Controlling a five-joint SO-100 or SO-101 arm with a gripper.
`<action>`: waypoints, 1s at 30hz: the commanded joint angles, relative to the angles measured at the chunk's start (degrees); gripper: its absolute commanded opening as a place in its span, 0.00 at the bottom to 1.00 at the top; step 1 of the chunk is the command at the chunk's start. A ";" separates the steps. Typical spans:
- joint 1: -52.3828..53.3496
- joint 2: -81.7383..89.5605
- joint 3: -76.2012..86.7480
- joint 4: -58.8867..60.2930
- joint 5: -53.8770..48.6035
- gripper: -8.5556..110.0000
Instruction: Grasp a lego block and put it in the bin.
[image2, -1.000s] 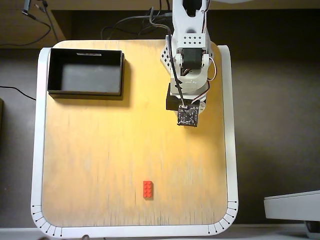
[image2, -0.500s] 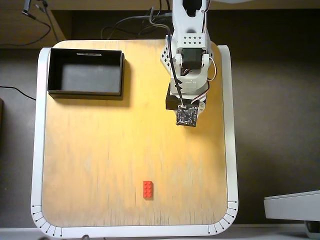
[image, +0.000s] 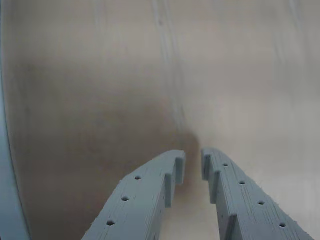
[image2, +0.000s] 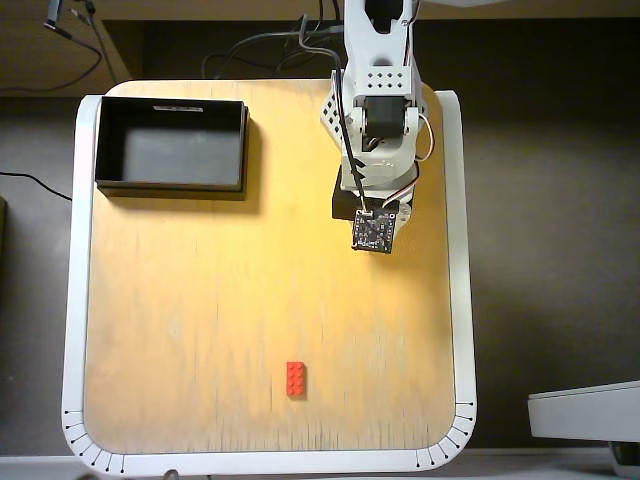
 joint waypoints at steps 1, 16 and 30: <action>-1.49 5.10 9.05 0.26 2.37 0.07; 7.03 -8.88 -10.28 -20.30 8.88 0.10; 18.72 -58.62 -58.18 -20.30 23.91 0.14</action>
